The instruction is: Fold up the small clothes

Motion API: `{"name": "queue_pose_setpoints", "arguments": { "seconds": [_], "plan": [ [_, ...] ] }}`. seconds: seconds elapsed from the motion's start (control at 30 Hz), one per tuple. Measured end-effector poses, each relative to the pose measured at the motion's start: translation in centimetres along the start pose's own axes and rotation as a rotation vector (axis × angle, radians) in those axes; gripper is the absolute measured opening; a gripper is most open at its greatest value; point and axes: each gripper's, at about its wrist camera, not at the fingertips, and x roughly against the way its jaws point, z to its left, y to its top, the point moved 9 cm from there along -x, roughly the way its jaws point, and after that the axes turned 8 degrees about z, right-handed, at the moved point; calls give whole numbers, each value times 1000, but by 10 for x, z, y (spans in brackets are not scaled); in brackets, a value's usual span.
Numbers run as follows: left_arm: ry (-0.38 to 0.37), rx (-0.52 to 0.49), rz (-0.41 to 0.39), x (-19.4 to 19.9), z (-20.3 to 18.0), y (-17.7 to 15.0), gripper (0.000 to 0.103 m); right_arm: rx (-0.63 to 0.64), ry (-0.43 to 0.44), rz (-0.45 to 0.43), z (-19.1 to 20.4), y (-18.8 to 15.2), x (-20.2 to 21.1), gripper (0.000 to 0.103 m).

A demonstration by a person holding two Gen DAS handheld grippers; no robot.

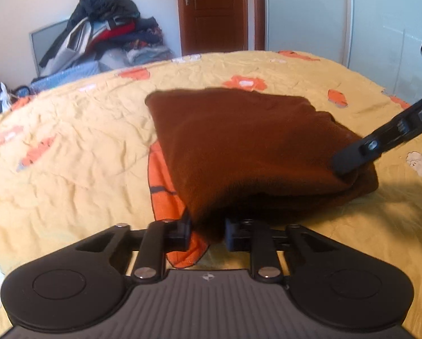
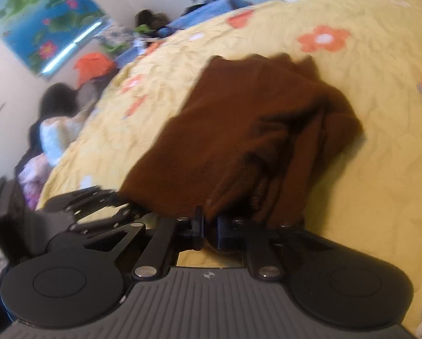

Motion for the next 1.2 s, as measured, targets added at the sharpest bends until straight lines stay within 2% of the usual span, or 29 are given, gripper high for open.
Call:
{"name": "queue_pose_setpoints", "arguments": {
  "seconds": [0.07, 0.17, 0.23, 0.3, 0.33, 0.43, 0.47, 0.5, 0.53, 0.57, 0.6, 0.67, 0.7, 0.73, 0.8, 0.83, 0.87, 0.9, 0.97, 1.0, 1.1, 1.2],
  "plan": [
    [-21, 26, 29, -2, 3, -6, 15, 29, -27, -24, 2, -2, 17, 14],
    [-25, 51, 41, -6, 4, -14, 15, -34, -94, 7, -32, -15, 13, 12],
    [-25, 38, 50, -5, 1, -13, 15, -66, -73, 14, -44, -24, 3, 7],
    [-44, 36, 45, 0, 2, -12, 16, -88, -62, -4, -43, -24, 6, 8],
    [-57, 34, 46, 4, 2, -13, 17, -102, -50, -13, -43, -22, 8, 12],
    [-86, 18, 38, 24, 6, -16, 17, -133, 11, -40, -39, -13, 20, 46],
    [-87, 19, 15, 33, 9, -14, 17, -122, -1, -83, -37, -5, 30, 62],
    [-87, 25, -4, 40, 11, -12, 20, -104, -19, -132, -34, 4, 41, 68],
    [-94, 35, -23, 45, 12, -8, 24, -85, -28, -181, -30, 16, 51, 76],
    [-103, 51, -42, 48, 12, -3, 37, -65, -24, -222, -25, 28, 57, 81],
    [-111, 64, -63, 48, 10, 4, 61, -48, -12, -246, -19, 40, 58, 83],
    [-100, 61, -122, 40, 3, 20, 89, -9, 14, -255, -6, 64, 47, 91],
    [-101, 52, -145, 33, -2, 26, 90, 17, 27, -246, 1, 74, 36, 93],
    [-97, 46, -128, 20, -7, 31, 89, 37, 41, -229, 6, 83, 22, 96],
    [-94, 25, -53, -9, -16, 33, 88, 35, 29, -165, 5, 96, -12, 96],
    [-82, 20, -15, -23, -18, 29, 88, 38, -7, -119, -1, 99, -30, 94],
    [-51, 6, 8, -32, -19, 24, 89, 47, -68, -72, -11, 97, -47, 92],
    [-39, -13, -8, -34, -19, 21, 89, 50, -136, -27, -24, 88, -62, 89],
    [-60, -1, 0, -30, -15, 15, 89, 124, -134, -91, -39, 81, -63, 82],
    [-77, 19, 17, -29, -10, 12, 89, 110, -125, -107, -42, 79, -59, 79],
    [-127, 96, 61, -22, 3, 7, 89, 96, -124, -87, -42, 82, -54, 78],
    [-68, 72, -27, -3, 13, 24, 89, 76, -146, -60, -37, 96, -48, 81]
  ]
}}
